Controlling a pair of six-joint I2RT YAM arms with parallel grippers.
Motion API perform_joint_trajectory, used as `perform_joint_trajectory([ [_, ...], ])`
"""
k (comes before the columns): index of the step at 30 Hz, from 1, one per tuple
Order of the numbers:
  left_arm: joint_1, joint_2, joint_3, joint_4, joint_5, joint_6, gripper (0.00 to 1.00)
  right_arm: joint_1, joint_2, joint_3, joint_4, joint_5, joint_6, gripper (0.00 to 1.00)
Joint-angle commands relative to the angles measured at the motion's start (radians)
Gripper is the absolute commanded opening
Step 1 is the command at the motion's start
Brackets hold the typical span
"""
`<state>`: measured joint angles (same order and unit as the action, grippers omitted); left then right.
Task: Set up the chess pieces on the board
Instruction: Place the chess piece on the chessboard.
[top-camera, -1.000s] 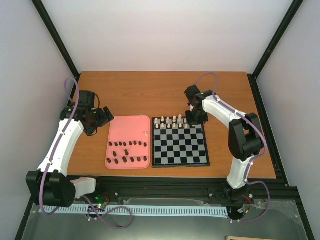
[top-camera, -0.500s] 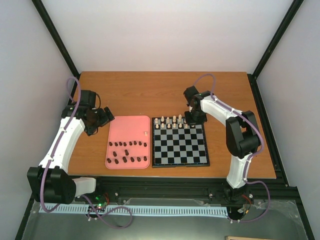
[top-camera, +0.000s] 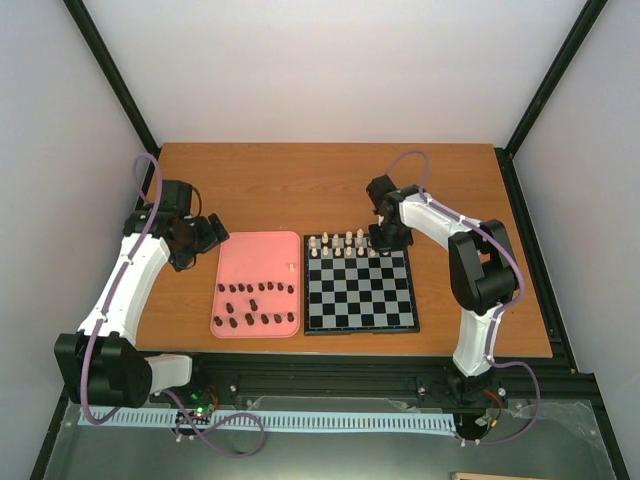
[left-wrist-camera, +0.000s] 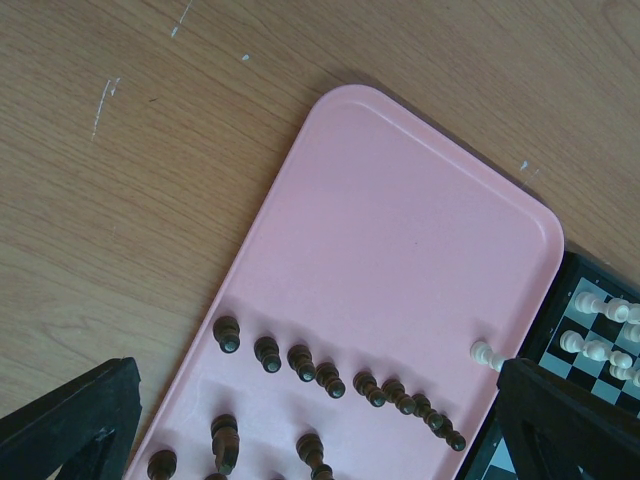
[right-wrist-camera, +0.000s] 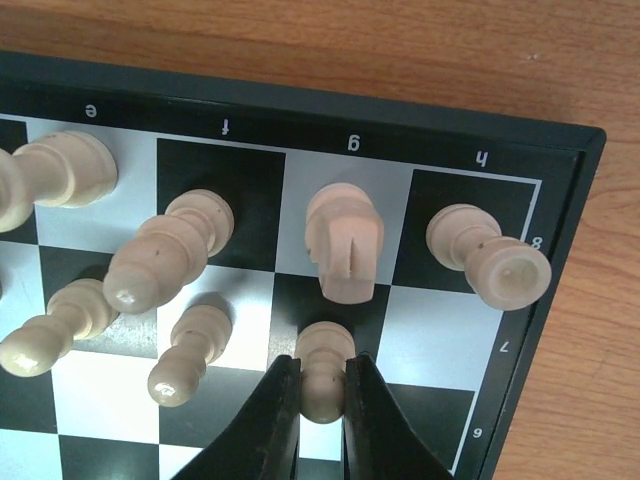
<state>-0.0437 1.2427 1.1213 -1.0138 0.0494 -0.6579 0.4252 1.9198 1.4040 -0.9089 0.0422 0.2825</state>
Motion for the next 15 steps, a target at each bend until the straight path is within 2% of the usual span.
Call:
perform_joint_trajectory([
  [1,0.01,0.0,0.039,0.014,0.005,0.015,0.99,-0.009,0.016,-0.012,0.018,0.02,0.017,0.05],
  [12,0.009,0.004,0.041,0.018,0.012,0.012,0.99,-0.009,0.012,-0.017,0.025,0.017,0.016,0.24],
  [15,0.008,0.001,0.039,0.017,0.012,0.01,0.99,-0.009,0.005,-0.01,0.018,0.015,0.014,0.25],
])
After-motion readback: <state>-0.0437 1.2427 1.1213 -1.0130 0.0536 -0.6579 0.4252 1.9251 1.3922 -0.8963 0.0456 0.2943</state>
